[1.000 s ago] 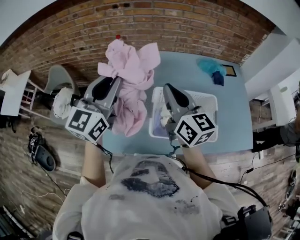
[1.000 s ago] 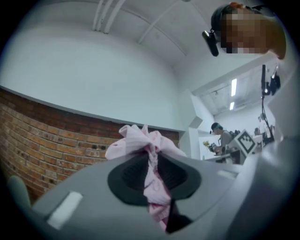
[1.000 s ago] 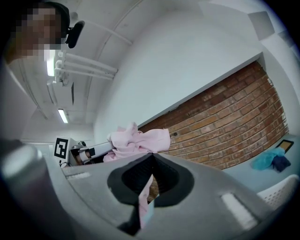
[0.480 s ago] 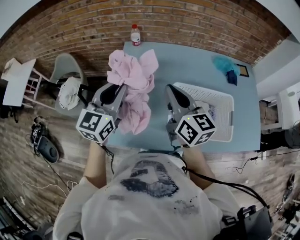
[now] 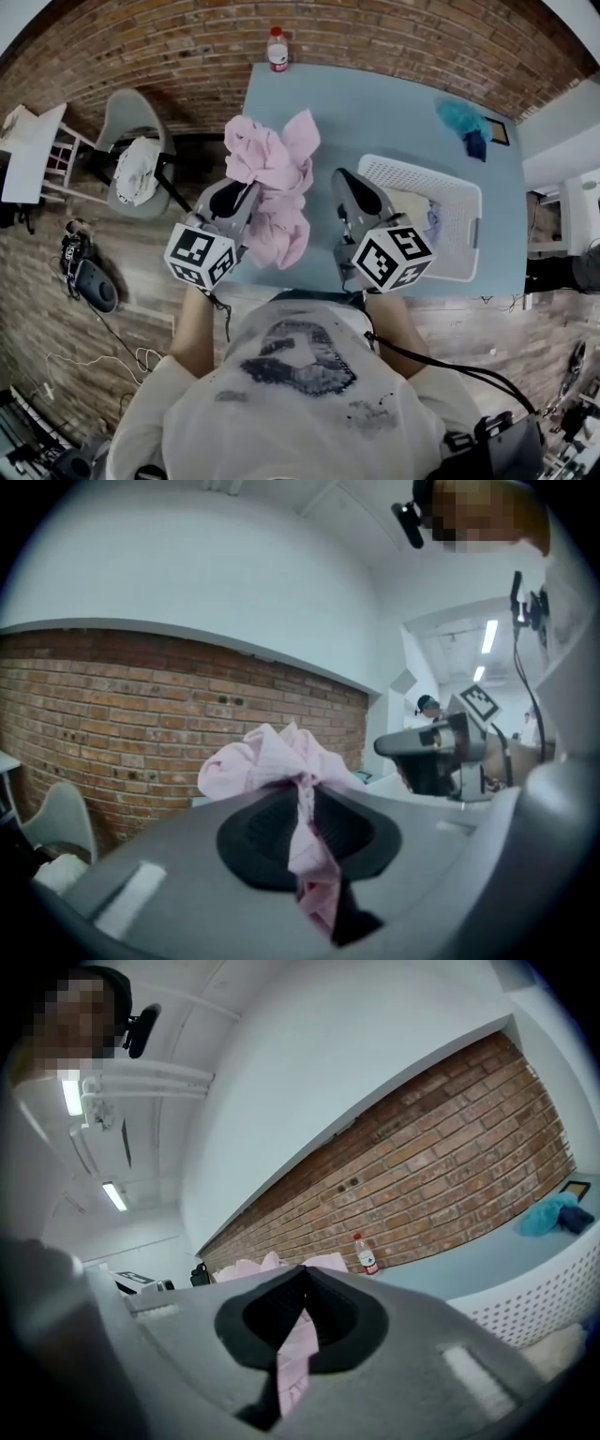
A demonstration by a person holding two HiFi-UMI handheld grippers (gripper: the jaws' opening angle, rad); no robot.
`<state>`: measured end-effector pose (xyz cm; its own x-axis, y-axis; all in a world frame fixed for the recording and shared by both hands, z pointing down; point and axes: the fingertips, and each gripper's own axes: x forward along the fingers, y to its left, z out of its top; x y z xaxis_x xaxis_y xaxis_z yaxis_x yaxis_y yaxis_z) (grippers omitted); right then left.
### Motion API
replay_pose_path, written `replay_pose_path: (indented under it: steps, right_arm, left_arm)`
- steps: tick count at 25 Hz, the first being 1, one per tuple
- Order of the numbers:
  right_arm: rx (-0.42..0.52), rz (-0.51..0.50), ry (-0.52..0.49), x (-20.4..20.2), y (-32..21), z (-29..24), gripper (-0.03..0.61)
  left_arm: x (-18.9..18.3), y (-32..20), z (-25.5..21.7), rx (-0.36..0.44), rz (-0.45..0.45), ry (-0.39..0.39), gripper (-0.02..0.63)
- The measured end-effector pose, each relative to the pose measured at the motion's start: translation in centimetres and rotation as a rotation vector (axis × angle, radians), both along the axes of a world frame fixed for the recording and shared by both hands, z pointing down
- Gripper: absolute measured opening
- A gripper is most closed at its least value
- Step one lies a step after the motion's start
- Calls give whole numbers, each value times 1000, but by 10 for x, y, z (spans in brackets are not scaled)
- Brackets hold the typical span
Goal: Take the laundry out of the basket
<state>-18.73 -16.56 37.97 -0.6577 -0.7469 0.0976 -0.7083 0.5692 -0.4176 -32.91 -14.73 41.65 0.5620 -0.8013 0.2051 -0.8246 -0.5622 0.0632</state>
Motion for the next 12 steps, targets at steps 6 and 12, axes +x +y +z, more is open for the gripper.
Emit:
replay_pose_path:
  steps: [6, 12]
  right_arm:
    - [-40, 20, 11, 3, -5, 20, -3]
    - [-68, 49, 21, 20, -14, 30, -3]
  left_arm:
    - [6, -8, 49, -82, 9, -41, 44]
    - [13, -23, 77, -133, 7, -49, 44]
